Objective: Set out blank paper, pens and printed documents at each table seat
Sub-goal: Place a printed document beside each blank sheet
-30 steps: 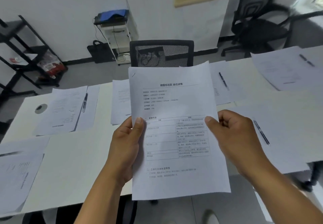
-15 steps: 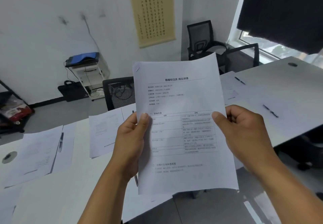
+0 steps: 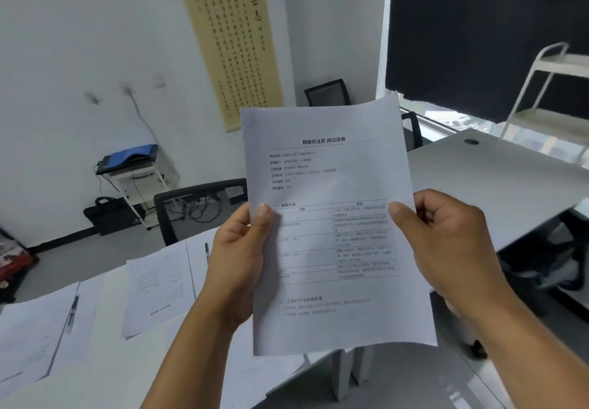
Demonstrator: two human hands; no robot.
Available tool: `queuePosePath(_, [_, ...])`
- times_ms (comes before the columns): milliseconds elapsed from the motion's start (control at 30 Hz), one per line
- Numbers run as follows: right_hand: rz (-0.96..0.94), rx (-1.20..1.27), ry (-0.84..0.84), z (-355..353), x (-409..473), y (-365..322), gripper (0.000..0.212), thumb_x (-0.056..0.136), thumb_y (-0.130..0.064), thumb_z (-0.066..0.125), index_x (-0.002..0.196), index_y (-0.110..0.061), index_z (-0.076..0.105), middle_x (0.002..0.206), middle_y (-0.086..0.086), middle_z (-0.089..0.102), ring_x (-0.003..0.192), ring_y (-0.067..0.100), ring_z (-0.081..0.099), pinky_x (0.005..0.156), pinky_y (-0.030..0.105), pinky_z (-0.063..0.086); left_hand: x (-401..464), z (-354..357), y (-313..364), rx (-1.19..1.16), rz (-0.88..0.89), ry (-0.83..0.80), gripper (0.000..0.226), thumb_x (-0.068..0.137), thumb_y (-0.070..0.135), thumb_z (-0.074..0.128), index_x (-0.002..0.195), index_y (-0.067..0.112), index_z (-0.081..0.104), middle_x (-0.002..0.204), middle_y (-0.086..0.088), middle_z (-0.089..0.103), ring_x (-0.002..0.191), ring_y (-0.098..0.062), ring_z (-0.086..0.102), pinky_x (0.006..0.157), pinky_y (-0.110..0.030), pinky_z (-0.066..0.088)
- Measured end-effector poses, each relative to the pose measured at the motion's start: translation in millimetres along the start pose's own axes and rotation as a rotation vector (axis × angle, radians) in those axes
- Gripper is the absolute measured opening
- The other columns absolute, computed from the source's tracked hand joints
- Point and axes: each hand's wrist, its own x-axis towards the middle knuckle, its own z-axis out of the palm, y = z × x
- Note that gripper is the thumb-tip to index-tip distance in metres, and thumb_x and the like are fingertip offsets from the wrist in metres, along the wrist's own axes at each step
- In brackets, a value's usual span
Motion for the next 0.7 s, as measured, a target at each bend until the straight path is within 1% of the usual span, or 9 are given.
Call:
queuePosePath(133, [-0.024,0.008,-0.001,-46.2,16.2,17.6,0.048,0.101,-0.043,0.071,0.072,-0.01,0.052,0.062,0.012,0.045,0.051,0.011,0.032,0.048,0.033,0.035,-6.2,51.3,-5.3,0.019,0.013,0.003,0.03,0.098,0.045,0.068,0.117,0.027,0.082,0.119,-0.013,0.083,0.098,-0.032,0.083,0.076,-0.042,0.068])
queuePosePath(200, [-0.045,0.025,-0.012,-71.5,25.5,26.2,0.046,0.101,-0.042,0.071,0.071,-0.013,0.051,0.055,0.0,0.041,0.05,0.009,0.031,0.046,0.026,0.033,-8.9,78.7,-9.1,0.025,0.03,0.011,0.03,0.098,0.045,0.067,0.117,0.028,0.082,0.119,-0.013,0.083,0.098,-0.031,0.082,0.077,-0.043,0.068])
queuePosePath(267, [-0.065,0.03,-0.011,-87.1,33.4,32.8,0.047,0.101,-0.041,0.071,0.07,-0.014,0.049,0.053,-0.008,0.038,0.048,0.009,0.029,0.044,0.023,0.03,-9.7,95.6,-12.2,0.04,0.05,0.012,0.03,0.099,0.045,0.067,0.116,0.027,0.082,0.119,-0.013,0.083,0.098,-0.031,0.081,0.081,-0.047,0.07])
queuePosePath(400, [-0.087,0.036,-0.022,-124.6,49.2,51.5,0.043,0.102,-0.04,0.071,0.07,-0.019,0.052,0.05,-0.011,0.041,0.045,0.009,0.032,0.043,0.021,0.032,-10.2,137.5,-24.3,0.067,0.067,0.03,0.027,0.105,0.042,0.064,0.119,0.027,0.082,0.121,-0.012,0.083,0.101,-0.032,0.081,0.089,-0.053,0.068])
queuePosePath(533, [-0.103,0.041,-0.053,-140.3,64.9,67.6,0.04,0.103,-0.038,0.072,0.067,-0.029,0.058,0.05,-0.014,0.049,0.043,0.006,0.038,0.043,0.018,0.034,-6.4,160.4,-31.5,0.091,0.056,0.055,0.025,0.11,0.038,0.06,0.118,0.03,0.082,0.12,-0.01,0.083,0.099,-0.03,0.081,0.087,-0.053,0.069])
queuePosePath(600, [-0.103,0.047,-0.072,-140.9,73.8,74.8,0.036,0.103,-0.04,0.072,0.071,-0.028,0.062,0.053,-0.012,0.054,0.045,0.005,0.04,0.044,0.023,0.038,-1.2,165.3,-34.6,0.099,0.045,0.068,0.025,0.111,0.037,0.059,0.119,0.029,0.081,0.12,-0.01,0.083,0.101,-0.033,0.081,0.088,-0.055,0.068])
queuePosePath(633, [-0.103,0.052,-0.08,-139.5,78.4,78.6,0.036,0.104,-0.04,0.072,0.071,-0.028,0.062,0.053,-0.012,0.055,0.045,0.005,0.041,0.044,0.022,0.038,2.7,166.7,-36.4,0.107,0.041,0.079,0.025,0.112,0.038,0.059,0.118,0.029,0.081,0.12,-0.01,0.083,0.103,-0.035,0.081,0.088,-0.056,0.068])
queuePosePath(700, [-0.104,0.053,-0.09,-134.9,90.2,87.2,0.038,0.104,-0.036,0.072,0.068,-0.033,0.061,0.051,-0.017,0.054,0.043,0.003,0.043,0.042,0.015,0.035,14.1,169.6,-42.5,0.126,0.028,0.106,0.024,0.112,0.039,0.059,0.116,0.03,0.081,0.117,-0.008,0.084,0.102,-0.034,0.081,0.084,-0.052,0.07])
